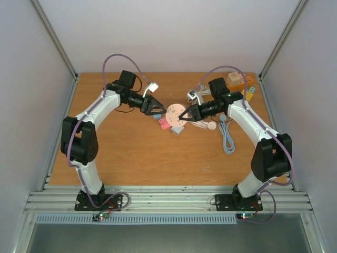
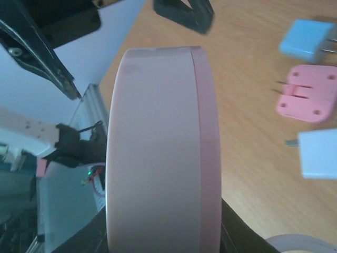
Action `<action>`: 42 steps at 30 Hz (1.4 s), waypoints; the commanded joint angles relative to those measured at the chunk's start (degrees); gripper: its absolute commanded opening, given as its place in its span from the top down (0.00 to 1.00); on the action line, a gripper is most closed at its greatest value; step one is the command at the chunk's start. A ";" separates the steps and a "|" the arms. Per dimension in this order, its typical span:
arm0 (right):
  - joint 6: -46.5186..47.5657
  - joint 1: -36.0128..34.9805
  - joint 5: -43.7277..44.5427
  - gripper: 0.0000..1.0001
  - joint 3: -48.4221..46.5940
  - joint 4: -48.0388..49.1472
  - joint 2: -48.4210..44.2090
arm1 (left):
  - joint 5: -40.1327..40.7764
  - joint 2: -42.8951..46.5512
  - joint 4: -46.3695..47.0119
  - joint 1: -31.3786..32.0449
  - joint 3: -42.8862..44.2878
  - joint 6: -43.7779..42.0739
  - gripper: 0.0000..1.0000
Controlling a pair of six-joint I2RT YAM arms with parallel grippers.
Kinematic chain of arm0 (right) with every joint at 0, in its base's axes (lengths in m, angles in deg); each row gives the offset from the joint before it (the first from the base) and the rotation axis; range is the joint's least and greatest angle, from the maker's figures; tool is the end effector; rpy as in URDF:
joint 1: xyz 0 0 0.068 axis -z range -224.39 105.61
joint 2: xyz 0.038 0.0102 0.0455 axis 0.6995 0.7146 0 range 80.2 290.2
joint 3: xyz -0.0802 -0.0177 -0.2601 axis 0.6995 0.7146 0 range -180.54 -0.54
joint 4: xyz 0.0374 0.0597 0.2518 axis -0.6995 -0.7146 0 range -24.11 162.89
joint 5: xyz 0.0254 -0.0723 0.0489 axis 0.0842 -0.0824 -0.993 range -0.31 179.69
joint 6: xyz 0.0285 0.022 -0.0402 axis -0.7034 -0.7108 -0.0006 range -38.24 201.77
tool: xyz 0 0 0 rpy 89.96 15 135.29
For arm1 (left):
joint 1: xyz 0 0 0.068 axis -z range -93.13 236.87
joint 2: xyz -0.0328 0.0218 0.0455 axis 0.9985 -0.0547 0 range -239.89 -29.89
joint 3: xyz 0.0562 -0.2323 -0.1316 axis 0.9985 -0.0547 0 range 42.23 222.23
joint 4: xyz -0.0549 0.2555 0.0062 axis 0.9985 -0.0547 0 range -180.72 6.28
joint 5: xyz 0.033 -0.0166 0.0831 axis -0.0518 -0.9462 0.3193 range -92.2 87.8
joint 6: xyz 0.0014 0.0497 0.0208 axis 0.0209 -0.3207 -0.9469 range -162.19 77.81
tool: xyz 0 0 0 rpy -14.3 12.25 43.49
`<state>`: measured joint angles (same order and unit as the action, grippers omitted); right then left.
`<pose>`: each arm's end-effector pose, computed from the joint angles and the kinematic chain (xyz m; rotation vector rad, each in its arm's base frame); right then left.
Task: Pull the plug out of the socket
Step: Place the socket at the center of the board.
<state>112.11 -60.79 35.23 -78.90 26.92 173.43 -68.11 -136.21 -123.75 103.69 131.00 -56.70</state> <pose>0.3115 0.1220 0.2894 -1.2014 1.9997 1.1081 0.3670 -0.1449 0.2755 1.0043 2.0284 -1.4548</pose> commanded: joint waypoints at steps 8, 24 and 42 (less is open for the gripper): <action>6.65 -2.79 -9.25 0.99 0.41 -1.37 -3.50 | -14.05 -5.29 -43.68 3.21 9.99 -38.59 0.11; 6.99 -3.37 -8.41 0.99 0.41 -1.53 -3.12 | -9.78 1.42 -17.34 5.77 -0.35 -15.31 0.84; 0.77 -0.13 12.31 0.02 0.70 4.57 -5.57 | -0.58 8.87 4.93 -4.06 -10.01 4.42 1.00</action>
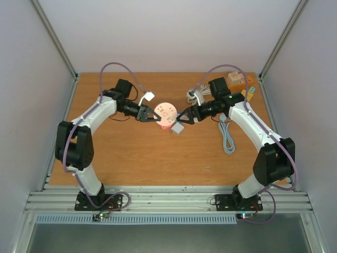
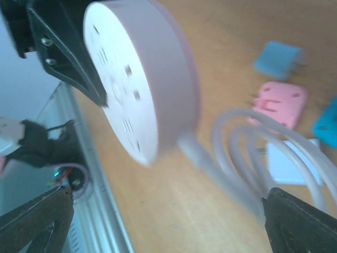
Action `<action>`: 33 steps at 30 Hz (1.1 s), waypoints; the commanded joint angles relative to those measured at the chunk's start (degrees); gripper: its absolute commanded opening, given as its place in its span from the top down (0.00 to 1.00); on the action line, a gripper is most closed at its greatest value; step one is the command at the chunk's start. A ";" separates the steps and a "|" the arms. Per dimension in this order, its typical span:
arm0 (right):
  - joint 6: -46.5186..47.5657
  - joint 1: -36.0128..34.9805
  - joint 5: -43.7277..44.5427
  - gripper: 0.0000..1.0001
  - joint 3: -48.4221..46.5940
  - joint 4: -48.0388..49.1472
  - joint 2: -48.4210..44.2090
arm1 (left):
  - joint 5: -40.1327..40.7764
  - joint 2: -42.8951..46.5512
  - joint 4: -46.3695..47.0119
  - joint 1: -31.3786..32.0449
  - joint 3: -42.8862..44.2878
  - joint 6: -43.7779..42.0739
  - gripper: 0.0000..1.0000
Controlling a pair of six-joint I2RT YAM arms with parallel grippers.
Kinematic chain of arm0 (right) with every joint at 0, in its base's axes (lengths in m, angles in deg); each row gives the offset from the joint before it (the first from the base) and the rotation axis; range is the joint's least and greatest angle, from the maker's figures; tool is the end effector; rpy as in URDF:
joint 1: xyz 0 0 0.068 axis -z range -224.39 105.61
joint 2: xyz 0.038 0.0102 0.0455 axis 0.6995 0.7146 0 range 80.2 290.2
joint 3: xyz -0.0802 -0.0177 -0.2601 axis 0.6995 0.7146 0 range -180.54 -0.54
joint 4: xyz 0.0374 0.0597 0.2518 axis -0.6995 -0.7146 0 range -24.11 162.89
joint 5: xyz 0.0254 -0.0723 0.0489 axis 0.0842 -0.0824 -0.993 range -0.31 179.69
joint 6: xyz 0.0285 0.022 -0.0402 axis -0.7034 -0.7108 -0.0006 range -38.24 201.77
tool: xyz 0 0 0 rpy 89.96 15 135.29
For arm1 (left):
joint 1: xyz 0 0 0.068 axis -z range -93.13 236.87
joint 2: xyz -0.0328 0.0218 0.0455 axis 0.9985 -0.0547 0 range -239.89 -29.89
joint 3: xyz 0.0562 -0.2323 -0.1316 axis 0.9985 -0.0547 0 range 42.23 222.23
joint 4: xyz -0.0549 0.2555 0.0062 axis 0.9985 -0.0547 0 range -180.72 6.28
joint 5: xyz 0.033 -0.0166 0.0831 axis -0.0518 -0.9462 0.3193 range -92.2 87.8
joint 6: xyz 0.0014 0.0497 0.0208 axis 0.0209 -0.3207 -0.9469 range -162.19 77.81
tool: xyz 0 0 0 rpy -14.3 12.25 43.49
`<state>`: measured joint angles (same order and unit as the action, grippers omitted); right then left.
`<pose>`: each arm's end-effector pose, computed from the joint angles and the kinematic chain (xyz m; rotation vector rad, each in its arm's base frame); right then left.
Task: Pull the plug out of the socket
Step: Place the socket at the center of the board.
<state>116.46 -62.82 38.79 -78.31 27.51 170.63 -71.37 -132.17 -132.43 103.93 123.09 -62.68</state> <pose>0.2998 0.1291 0.3004 -1.3084 1.9164 0.9901 0.3301 -0.1361 0.2563 1.0115 2.1051 -1.5858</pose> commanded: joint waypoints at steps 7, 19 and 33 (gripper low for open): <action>-5.93 3.84 15.14 0.02 1.04 6.18 -3.10 | 9.35 7.69 22.76 -15.85 -8.46 20.69 1.00; -6.22 3.85 14.77 0.02 0.96 6.10 -2.87 | 21.42 6.92 31.96 -32.79 -16.02 32.06 1.00; -6.87 3.85 14.30 0.02 1.14 6.28 -2.25 | 22.99 5.72 32.73 -38.67 -17.54 33.81 1.00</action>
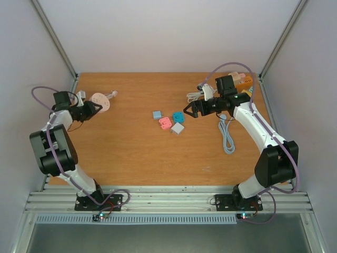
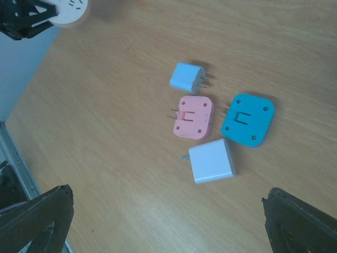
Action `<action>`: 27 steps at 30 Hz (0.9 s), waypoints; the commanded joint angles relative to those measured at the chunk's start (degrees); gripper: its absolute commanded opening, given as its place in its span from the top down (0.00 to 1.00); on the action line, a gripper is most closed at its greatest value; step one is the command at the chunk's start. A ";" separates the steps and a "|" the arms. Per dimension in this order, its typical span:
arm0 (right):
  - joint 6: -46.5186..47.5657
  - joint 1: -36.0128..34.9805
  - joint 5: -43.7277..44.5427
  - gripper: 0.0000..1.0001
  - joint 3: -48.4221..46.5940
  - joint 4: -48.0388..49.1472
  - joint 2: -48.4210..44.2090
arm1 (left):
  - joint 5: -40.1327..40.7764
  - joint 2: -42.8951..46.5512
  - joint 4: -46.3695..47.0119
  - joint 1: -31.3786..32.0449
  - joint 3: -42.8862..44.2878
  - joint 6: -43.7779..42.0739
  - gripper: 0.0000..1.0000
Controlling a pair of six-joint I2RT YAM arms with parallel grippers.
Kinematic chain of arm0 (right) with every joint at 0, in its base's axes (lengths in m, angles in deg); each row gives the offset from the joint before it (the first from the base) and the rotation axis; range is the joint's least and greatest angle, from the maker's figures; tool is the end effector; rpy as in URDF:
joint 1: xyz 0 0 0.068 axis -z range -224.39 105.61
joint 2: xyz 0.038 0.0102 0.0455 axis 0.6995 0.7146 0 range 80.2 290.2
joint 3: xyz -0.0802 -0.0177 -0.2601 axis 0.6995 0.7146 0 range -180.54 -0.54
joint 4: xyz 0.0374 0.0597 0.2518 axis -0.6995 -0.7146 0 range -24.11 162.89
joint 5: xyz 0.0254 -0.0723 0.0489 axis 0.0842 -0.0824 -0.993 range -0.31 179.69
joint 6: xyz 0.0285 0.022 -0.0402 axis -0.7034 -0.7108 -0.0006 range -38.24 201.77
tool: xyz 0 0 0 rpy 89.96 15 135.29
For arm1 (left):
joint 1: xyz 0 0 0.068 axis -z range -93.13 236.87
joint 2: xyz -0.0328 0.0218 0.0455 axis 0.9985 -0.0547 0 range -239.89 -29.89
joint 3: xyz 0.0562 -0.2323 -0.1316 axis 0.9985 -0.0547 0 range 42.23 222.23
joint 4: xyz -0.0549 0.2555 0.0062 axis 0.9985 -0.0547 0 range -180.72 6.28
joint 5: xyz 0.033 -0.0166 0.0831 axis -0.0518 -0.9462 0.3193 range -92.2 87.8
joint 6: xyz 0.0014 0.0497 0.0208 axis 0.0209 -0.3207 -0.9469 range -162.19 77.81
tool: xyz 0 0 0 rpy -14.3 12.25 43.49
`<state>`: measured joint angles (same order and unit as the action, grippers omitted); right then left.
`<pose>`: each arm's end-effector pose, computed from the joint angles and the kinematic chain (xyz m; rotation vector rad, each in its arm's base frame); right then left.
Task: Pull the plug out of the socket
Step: Place the socket at the center of the board.
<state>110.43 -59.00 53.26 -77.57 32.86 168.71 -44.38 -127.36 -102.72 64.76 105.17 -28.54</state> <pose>0.3131 0.1035 0.3070 -1.1064 2.0642 0.6605 0.3331 0.1095 0.2051 -0.4341 2.3117 -0.8409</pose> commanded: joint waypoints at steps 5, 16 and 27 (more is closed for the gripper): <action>-0.86 0.02 -0.64 0.02 0.31 0.92 -0.21 | -2.65 2.65 -4.26 0.47 -0.62 -7.17 1.00; -1.05 0.04 -1.01 0.02 0.31 0.75 -0.24 | 3.21 -1.78 -9.59 -2.39 -1.25 -10.64 0.95; -1.07 0.02 -1.63 0.01 0.24 0.59 0.17 | 8.03 -3.93 -9.94 -7.71 -0.98 -10.55 0.57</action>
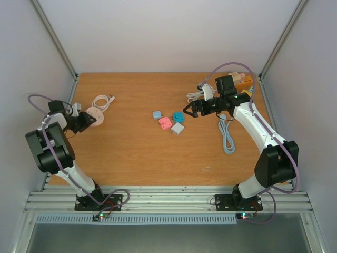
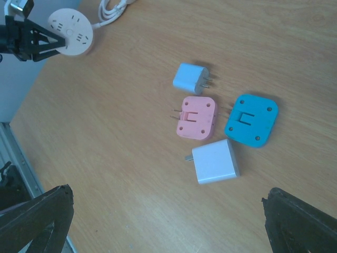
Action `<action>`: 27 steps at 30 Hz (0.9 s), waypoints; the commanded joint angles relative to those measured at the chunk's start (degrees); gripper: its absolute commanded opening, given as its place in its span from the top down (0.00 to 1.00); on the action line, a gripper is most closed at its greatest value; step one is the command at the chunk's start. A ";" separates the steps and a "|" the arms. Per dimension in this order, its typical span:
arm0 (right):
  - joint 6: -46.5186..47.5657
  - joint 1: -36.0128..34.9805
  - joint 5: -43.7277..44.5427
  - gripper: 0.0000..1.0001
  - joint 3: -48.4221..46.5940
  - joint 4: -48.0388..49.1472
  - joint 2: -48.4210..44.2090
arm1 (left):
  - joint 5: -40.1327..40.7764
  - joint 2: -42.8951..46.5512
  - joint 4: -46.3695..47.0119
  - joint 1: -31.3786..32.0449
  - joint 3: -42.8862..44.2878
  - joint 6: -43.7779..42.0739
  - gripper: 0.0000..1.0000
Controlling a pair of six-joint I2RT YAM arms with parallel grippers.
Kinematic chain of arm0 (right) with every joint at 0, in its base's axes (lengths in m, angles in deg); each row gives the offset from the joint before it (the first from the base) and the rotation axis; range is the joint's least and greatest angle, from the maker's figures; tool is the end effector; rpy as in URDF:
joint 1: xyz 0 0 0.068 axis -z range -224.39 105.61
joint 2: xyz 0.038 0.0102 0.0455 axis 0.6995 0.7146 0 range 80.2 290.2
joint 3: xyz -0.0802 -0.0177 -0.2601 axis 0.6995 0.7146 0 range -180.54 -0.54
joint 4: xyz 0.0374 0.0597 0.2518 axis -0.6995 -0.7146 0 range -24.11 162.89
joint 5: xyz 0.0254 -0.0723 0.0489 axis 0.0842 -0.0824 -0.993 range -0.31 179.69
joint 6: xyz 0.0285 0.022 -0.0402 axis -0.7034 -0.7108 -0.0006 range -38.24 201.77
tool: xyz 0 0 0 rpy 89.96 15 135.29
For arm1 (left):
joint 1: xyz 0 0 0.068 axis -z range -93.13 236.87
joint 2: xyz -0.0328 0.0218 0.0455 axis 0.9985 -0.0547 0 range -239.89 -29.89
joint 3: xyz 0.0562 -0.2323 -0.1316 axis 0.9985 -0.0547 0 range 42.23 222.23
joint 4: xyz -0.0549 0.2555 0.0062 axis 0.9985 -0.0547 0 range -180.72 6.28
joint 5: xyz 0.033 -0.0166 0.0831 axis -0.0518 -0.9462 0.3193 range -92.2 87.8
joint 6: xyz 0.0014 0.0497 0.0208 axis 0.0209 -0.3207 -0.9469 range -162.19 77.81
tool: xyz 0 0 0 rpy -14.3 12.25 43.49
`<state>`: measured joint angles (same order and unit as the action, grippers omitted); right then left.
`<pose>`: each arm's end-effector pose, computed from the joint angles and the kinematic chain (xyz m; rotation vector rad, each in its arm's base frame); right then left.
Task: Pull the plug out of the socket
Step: Place the socket at the center of the board.
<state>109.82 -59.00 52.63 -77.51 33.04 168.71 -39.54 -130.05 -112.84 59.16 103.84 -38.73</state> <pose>0.3130 0.1039 0.3070 -1.0987 2.0638 0.6778 0.3061 0.1364 0.1730 -0.5185 2.4890 -0.7330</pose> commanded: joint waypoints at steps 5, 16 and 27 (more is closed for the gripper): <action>-0.53 0.02 -0.74 0.01 0.14 0.30 0.03 | 4.24 -0.63 0.67 -3.54 -0.01 -0.01 0.22; 0.37 0.11 5.04 0.01 -0.44 0.06 -1.48 | 3.67 7.69 1.55 -4.18 -1.52 -0.33 0.01; -0.68 7.28 33.88 0.02 -6.25 -3.69 -1.13 | 3.10 14.86 -4.80 7.30 1.76 -10.46 0.01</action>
<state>109.88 -55.28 71.47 -79.98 31.27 168.42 -35.41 -117.59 -114.85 61.83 103.38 -43.71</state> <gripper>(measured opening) 0.985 0.994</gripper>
